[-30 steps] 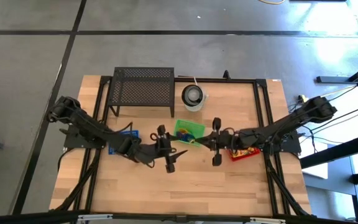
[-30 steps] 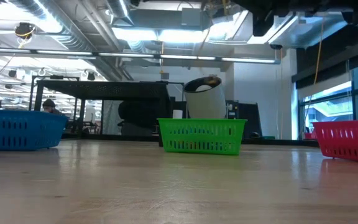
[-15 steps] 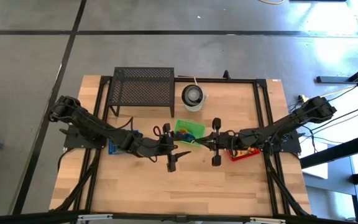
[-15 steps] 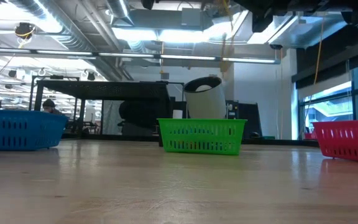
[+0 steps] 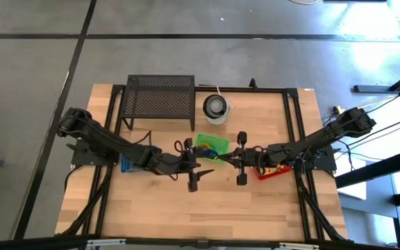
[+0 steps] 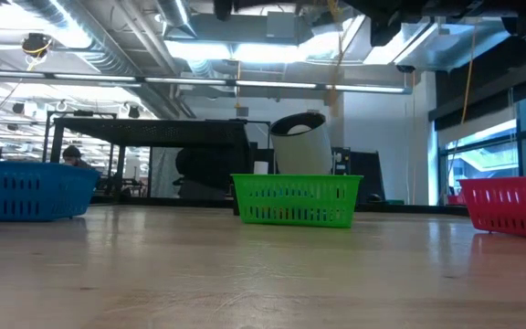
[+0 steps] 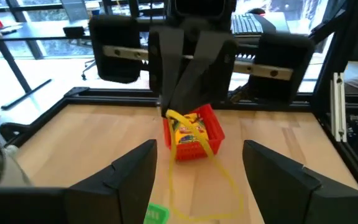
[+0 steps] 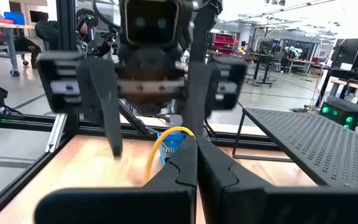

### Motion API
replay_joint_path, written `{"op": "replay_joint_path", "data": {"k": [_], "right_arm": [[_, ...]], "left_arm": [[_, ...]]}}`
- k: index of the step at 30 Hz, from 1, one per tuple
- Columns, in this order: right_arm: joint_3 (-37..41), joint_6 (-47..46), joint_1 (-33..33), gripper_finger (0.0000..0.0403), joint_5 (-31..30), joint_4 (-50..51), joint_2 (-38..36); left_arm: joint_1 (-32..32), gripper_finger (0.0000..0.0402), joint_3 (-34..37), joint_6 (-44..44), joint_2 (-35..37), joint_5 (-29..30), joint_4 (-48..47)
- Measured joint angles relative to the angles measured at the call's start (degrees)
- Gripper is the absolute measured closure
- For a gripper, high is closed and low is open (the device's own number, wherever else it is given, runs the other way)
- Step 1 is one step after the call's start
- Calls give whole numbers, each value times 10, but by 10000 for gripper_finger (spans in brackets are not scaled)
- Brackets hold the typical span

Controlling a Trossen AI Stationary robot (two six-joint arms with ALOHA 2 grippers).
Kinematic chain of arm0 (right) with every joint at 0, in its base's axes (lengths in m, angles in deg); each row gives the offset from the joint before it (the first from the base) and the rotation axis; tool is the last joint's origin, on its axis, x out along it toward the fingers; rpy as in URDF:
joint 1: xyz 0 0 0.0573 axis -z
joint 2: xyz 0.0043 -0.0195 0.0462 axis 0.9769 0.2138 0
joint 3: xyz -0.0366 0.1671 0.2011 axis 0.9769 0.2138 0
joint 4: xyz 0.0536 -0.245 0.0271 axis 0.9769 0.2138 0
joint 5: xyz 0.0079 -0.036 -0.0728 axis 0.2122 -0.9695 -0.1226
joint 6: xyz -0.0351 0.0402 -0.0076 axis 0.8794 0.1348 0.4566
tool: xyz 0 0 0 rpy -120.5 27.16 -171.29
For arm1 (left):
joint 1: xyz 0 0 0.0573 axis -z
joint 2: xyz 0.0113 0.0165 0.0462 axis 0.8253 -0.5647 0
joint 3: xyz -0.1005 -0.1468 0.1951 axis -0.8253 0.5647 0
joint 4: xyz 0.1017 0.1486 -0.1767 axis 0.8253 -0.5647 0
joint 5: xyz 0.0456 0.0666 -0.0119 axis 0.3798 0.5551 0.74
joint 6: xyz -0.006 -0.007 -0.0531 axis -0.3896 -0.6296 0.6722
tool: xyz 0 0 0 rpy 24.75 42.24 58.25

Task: Pick & Place Office Desk Supplies
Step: Put the yellow rubber band into the blue bin

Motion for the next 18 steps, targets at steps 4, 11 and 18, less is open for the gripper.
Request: {"op": "replay_joint_path", "data": {"k": [4,11,18], "right_arm": [[0,2,0,403,0,0,0],[0,4,0,403,0,10,0],[0,13,0,403,-1,20,0]], "left_arm": [[-12,172,0,-4,-36,-35,34],[-17,184,0,-31,-68,-58,87],[-13,241,0,-29,-68,-49,87]]}}
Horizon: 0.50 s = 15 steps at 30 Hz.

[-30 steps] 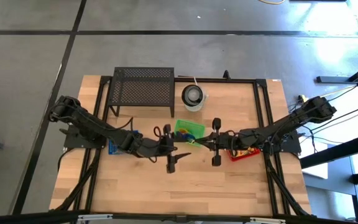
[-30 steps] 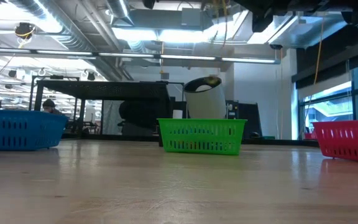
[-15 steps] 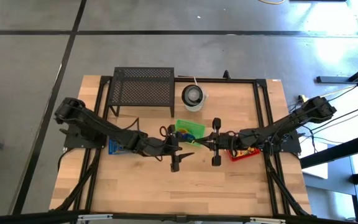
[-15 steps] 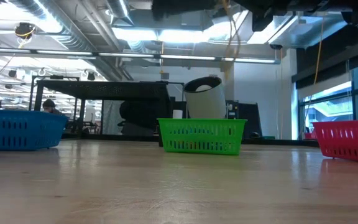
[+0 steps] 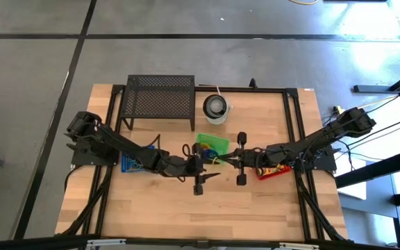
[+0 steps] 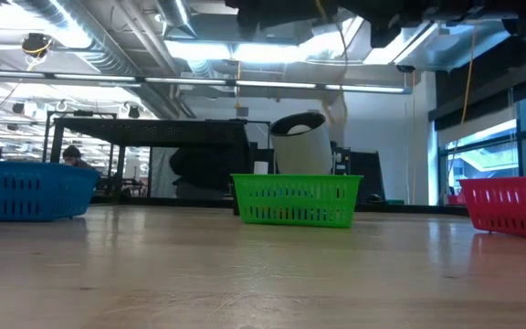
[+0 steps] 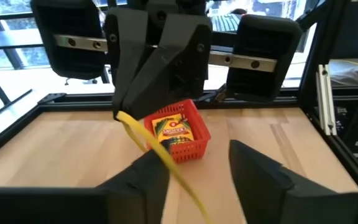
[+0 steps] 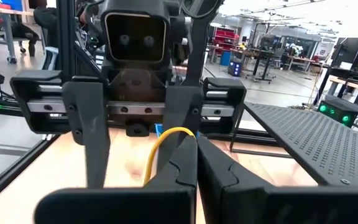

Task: Pick & Place Office Desk Supplies
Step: Put the yellow rubber band into the blue bin

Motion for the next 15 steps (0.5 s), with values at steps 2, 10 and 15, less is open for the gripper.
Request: {"op": "replay_joint_path", "data": {"k": [2,10,15], "right_arm": [[0,0,0,403,0,2,0],[0,-7,0,394,-1,2,0],[0,-32,0,387,5,2,0]], "left_arm": [[0,270,0,0,0,6,0],[0,389,0,0,0,8,0],[0,398,0,0,0,2,-1]]}}
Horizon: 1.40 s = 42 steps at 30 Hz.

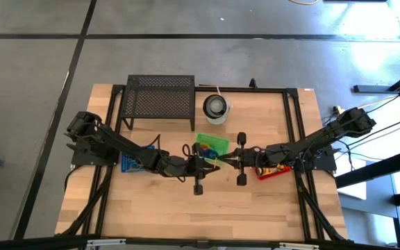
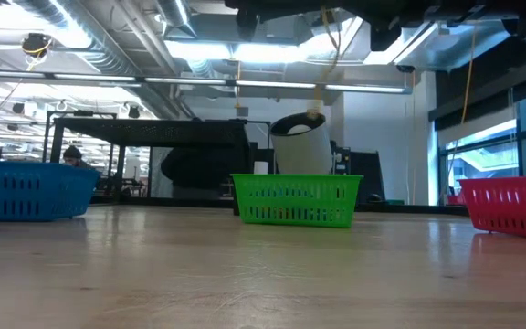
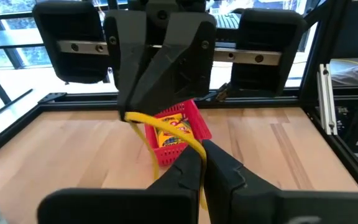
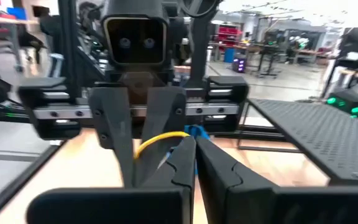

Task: Pick & Place Office Desk Supplies
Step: Put the yellow rubber band into the blue bin

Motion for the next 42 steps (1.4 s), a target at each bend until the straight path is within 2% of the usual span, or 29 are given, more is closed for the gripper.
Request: {"op": "replay_joint_path", "data": {"k": [4,8,14,18,23,28,31,38,42], "right_arm": [[0,-24,3,383,25,0,0],[0,-31,7,365,24,0,0],[0,-41,7,312,24,0,0],[0,-41,6,271,18,0,0],[0,-41,7,236,-26,8,0],[0,-41,7,225,-39,19,0],[0,-41,7,227,-38,26,0],[0,-41,7,233,-37,30,0],[0,-41,7,233,-37,30,0]], "left_arm": [[0,400,0,0,0,0,0],[0,399,0,0,0,0,0],[3,399,0,1,0,2,-18],[11,400,0,5,10,42,-66],[22,399,0,83,60,127,-212],[42,399,0,186,119,183,-369],[55,399,0,264,154,196,-485],[74,398,0,514,202,197,-769],[85,400,0,667,203,165,-910]]}}
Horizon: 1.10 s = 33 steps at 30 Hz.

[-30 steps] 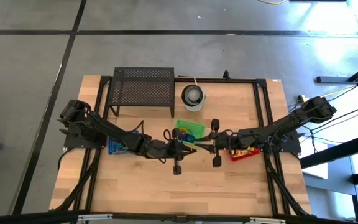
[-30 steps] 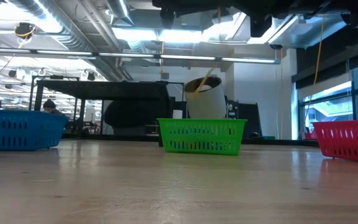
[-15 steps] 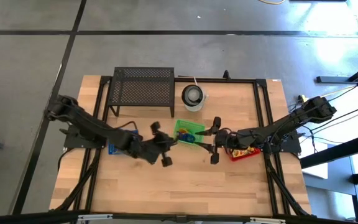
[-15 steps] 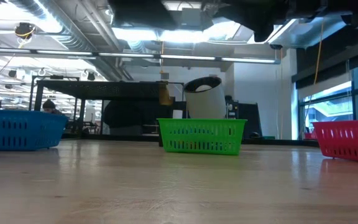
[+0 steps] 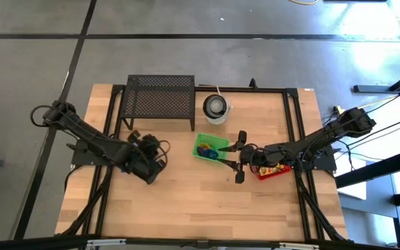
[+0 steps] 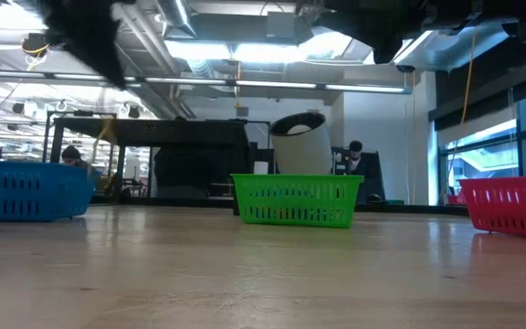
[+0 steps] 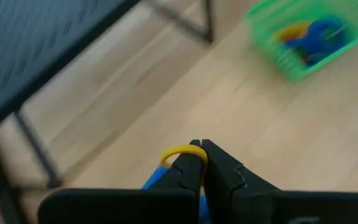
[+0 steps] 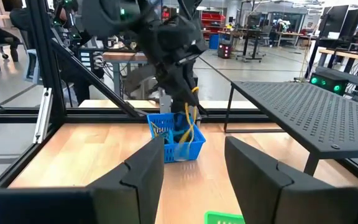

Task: Pick & Place Office Desk Supplies
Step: Put the yellow rubber band into the blue bin

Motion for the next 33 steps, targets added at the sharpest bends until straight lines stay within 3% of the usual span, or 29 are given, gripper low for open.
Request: {"op": "replay_joint_path", "data": {"k": [4,10,18,33], "right_arm": [[0,0,0,233,0,0,0],[0,0,0,234,0,2,0],[0,0,0,234,0,4,0],[0,0,0,234,1,4,0]], "left_arm": [[16,398,0,90,-5,-42,-73],[51,400,0,136,-5,-78,-117],[89,400,0,268,-5,-108,-209],[101,398,23,303,-5,-162,-237]]}}
